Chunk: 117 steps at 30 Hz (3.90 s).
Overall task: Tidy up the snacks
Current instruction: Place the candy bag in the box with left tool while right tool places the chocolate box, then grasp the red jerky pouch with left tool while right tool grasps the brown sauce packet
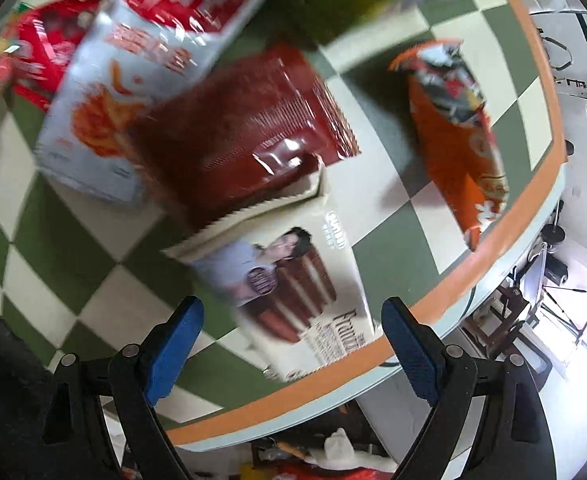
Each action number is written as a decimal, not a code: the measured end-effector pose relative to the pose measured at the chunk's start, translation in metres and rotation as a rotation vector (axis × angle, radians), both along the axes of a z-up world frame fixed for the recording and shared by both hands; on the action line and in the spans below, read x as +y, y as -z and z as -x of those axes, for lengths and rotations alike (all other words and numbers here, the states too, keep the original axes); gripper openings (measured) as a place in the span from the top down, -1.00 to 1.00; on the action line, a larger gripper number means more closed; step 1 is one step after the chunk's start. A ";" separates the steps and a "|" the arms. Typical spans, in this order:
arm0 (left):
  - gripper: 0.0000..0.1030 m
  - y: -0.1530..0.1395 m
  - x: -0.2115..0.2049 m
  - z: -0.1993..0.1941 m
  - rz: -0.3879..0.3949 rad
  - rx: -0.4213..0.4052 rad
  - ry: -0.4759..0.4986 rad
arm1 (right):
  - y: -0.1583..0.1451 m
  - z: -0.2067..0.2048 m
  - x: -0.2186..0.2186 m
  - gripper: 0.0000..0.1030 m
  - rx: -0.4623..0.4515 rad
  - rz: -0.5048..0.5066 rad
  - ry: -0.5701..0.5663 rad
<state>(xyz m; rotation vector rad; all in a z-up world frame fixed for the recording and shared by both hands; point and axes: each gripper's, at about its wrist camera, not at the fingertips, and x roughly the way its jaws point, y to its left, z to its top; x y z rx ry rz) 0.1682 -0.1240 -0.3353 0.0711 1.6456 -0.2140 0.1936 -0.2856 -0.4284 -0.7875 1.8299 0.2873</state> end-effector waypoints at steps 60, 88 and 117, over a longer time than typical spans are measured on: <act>0.03 -0.090 0.015 -0.244 0.015 0.015 0.034 | -0.144 -0.152 -0.020 -0.22 -0.358 -0.530 1.073; -0.74 -0.149 0.016 -0.202 0.077 -0.155 -0.001 | -0.161 -0.132 -0.015 -0.82 -0.369 -0.565 1.000; -0.73 -0.016 -0.018 -0.074 0.071 0.007 -0.041 | -0.017 -0.022 -0.049 -0.09 -0.282 -0.378 1.213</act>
